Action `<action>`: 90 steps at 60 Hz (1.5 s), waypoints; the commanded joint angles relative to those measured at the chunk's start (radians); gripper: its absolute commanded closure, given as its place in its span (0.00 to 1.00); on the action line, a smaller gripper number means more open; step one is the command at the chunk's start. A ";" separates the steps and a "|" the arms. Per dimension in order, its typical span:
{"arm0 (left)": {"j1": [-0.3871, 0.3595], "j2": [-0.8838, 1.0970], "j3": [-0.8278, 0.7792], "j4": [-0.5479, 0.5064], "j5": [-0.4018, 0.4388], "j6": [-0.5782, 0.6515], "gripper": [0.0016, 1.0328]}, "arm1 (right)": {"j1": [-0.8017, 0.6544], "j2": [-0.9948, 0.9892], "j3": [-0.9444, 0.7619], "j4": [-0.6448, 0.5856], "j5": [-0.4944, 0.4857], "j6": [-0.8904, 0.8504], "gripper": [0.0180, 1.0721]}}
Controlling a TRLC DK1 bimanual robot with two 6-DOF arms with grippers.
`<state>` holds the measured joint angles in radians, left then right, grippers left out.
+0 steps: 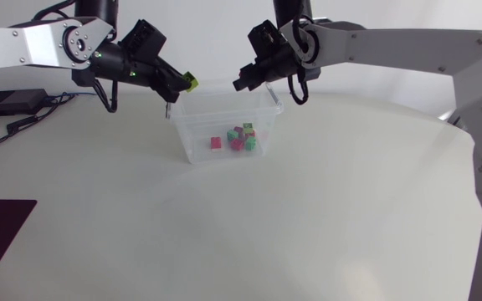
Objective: Place the duplo bricks in the container
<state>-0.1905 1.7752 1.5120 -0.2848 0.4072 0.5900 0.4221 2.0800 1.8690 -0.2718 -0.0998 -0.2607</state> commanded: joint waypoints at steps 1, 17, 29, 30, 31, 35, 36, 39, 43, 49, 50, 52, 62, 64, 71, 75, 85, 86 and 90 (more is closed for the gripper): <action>0.005 0.061 0.051 0.052 -0.030 -0.073 0.58 | -0.002 0.100 0.090 -0.035 0.028 0.025 0.55; -0.030 0.173 0.146 0.197 -0.228 -0.202 0.04 | 0.015 -0.029 -0.039 -0.020 0.069 0.023 0.04; -0.122 0.239 0.215 0.177 -0.625 -0.274 0.04 | 0.007 -0.339 -0.334 0.069 0.137 0.017 0.04; -0.132 0.234 0.209 0.173 -0.647 -0.275 0.04 | 0.009 -0.374 -0.369 0.080 0.147 0.011 0.04; -0.138 0.227 0.200 0.168 -0.663 -0.275 0.04 | 0.010 -0.402 -0.393 0.086 0.155 0.011 0.04; -0.150 0.184 0.160 0.164 -0.720 -0.292 0.04 | 0.010 -0.502 -0.479 0.089 0.199 0.011 0.04; -0.153 0.159 0.143 0.164 -0.732 -0.300 0.04 | 0.010 -0.525 -0.498 0.089 0.207 0.011 0.04; -0.152 0.082 0.089 0.165 -0.740 -0.317 0.04 | 0.006 -0.609 -0.564 0.089 0.229 0.012 0.04; -0.150 0.009 0.042 0.161 -0.740 -0.323 0.04 | -0.002 -0.681 -0.623 0.086 0.259 0.011 0.04; -0.148 -0.134 -0.045 0.130 -0.740 -0.325 0.04 | -0.032 -0.808 -0.734 0.088 0.285 0.014 0.04; -0.148 -0.154 -0.059 0.127 -0.740 -0.325 0.04 | -0.036 -0.825 -0.749 0.088 0.290 0.014 0.04; -0.145 -0.203 -0.095 0.125 -0.740 -0.325 0.04 | -0.046 -0.871 -0.791 0.089 0.296 0.014 0.04; -0.122 -0.448 -0.286 0.105 -0.740 -0.317 0.04 | -0.120 -1.060 -0.979 0.089 0.298 -0.012 0.04; -0.118 -0.497 -0.332 0.108 -0.740 -0.311 0.04 | -0.137 -1.095 -1.012 0.089 0.296 -0.011 0.04; -0.093 -0.683 -0.527 0.170 -0.740 -0.277 0.04 | -0.183 -1.209 -1.133 0.108 0.284 -0.003 0.04; -0.090 -0.793 -0.644 0.197 -0.740 -0.272 0.04 | -0.186 -1.267 -1.197 0.129 0.284 0.009 0.04; -0.024 -1.040 -0.875 0.233 -0.740 -0.280 0.04 | -0.197 -1.397 -1.337 0.154 0.284 0.058 0.04; -0.020 -1.054 -0.891 0.236 -0.739 -0.279 0.04 | -0.198 -1.413 -1.354 0.161 0.284 0.060 0.04; -0.001 -1.134 -0.961 0.242 -0.740 -0.274 0.04 | -0.206 -1.457 -1.395 0.171 0.284 0.063 0.04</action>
<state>-0.2157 0.7261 0.6327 -0.0654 -0.3248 0.2996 0.2268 0.6758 0.5350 -0.1261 0.1841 -0.2287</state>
